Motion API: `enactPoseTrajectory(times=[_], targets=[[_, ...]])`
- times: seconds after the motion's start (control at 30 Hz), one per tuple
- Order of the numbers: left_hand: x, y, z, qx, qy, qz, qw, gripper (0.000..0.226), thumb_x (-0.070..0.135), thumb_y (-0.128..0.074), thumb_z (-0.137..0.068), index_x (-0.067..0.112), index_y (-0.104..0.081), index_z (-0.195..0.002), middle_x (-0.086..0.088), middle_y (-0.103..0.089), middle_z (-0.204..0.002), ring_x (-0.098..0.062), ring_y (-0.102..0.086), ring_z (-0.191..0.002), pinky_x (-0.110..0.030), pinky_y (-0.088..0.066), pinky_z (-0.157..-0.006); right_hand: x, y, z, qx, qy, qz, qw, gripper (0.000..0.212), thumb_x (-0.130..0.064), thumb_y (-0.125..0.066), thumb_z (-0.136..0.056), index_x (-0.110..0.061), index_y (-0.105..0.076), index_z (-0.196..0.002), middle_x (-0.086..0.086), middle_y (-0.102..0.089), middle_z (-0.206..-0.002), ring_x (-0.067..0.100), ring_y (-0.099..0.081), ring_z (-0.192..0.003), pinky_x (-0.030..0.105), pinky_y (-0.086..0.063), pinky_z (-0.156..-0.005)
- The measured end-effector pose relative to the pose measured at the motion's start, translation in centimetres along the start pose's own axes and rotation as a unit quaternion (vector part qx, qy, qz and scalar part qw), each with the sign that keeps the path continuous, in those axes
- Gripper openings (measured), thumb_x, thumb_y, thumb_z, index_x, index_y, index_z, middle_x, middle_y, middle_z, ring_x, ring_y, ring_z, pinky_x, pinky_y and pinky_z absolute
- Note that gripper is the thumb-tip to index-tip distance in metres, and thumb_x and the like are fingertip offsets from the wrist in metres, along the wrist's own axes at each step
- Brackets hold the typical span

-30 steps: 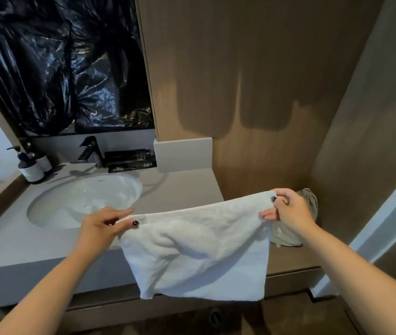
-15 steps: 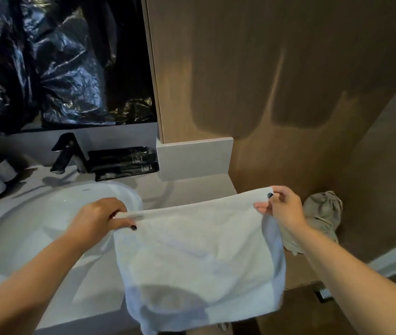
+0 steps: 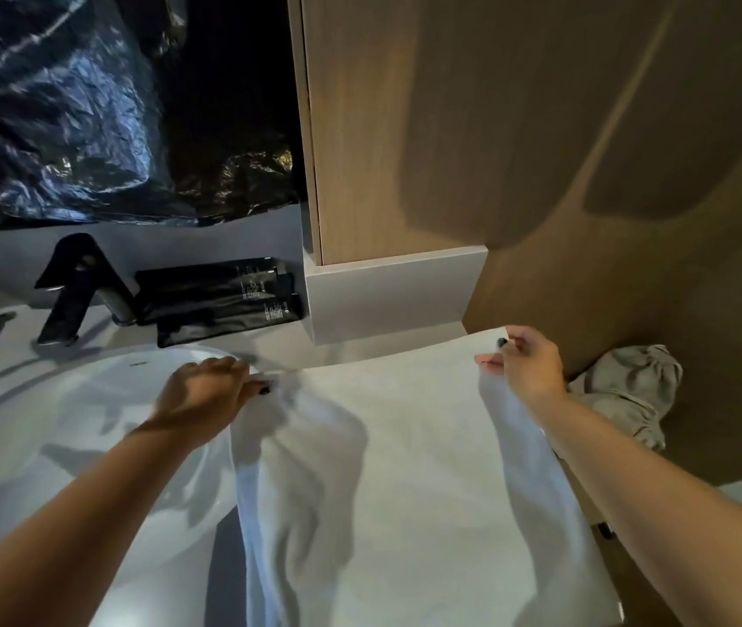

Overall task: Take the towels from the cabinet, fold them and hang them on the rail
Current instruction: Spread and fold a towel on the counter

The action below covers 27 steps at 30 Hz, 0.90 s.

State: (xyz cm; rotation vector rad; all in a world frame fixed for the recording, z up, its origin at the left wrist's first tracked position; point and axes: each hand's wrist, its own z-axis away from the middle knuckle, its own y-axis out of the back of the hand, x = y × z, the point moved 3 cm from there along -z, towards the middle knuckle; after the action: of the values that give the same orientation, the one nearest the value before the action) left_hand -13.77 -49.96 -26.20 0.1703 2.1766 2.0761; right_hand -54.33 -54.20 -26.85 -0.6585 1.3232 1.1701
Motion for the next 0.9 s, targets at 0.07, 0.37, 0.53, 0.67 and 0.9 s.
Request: enactPoseTrajectory(times=[0.07, 0.37, 0.53, 0.67, 0.9], targets=[[-0.2, -1.0, -0.8, -0.020, 0.021, -0.012, 1.000, 0.039, 0.046, -0.045, -0.096, 0.014, -0.065, -0.083, -0.007, -0.065, -0.082, -0.032, -0.066, -0.081, -0.036, -0.049, -0.070, 0.0, -1.1, -0.6, 0.002, 0.000, 0.005, 1.000, 0.019, 0.009, -0.040, -0.099, -0.004, -0.052, -0.107, 0.015, -0.056, -0.092, 0.008, -0.069, -0.053, 0.018, -0.058, -0.060], [9.2, -5.2, -0.8, -0.040, 0.039, 0.191, 0.980, 0.059, 0.037, -0.026, -0.099, 0.011, -0.033, -0.152, -0.006, -0.024, -0.161, -0.023, -0.023, -0.149, -0.034, -0.019, -0.120, 1.9, -8.0, 5.1, -0.093, 0.266, 0.294, 0.913, 0.058, 0.004, -0.048, -0.090, -0.010, -0.040, -0.145, 0.008, -0.021, -0.158, 0.013, -0.042, -0.130, 0.023, -0.040, -0.098], [11.7, -8.1, -0.3, -0.074, 0.003, 0.139, 0.987, 0.079, 0.048, -0.002, -0.089, 0.002, -0.007, -0.154, -0.010, 0.000, -0.163, -0.020, 0.005, -0.150, -0.034, 0.010, -0.120, 5.9, -12.7, 7.3, -0.227, 0.363, 0.515, 0.742, 0.056, -0.034, -0.012, -0.105, -0.014, -0.045, -0.145, 0.008, -0.037, -0.156, 0.026, -0.032, -0.145, 0.045, -0.023, -0.115], [11.3, -8.4, -0.6, -0.072, -0.001, 0.113, 0.991, 0.070, 0.041, -0.023, -0.095, 0.001, -0.024, -0.152, -0.013, -0.021, -0.160, -0.027, -0.017, -0.149, -0.042, -0.006, -0.117, 6.6, -13.0, 6.7, -0.248, 0.345, 0.562, 0.710, 0.065, -0.047, -0.002, -0.102, -0.018, -0.028, -0.154, 0.004, -0.021, -0.163, 0.023, -0.017, -0.150, 0.045, -0.010, -0.116], [10.2, -8.6, -2.0, -0.068, -0.007, 0.128, 0.989, 0.074, 0.050, -0.009, -0.092, 0.009, 0.004, -0.152, -0.004, 0.008, -0.160, -0.016, 0.013, -0.149, -0.039, 0.011, -0.119, 6.2, -14.0, 5.0, -0.262, 0.336, 0.559, 0.711, 0.064, -0.053, -0.015, -0.100, -0.026, -0.012, -0.158, -0.003, -0.003, -0.165, 0.018, 0.005, -0.152, 0.047, 0.006, -0.119]])
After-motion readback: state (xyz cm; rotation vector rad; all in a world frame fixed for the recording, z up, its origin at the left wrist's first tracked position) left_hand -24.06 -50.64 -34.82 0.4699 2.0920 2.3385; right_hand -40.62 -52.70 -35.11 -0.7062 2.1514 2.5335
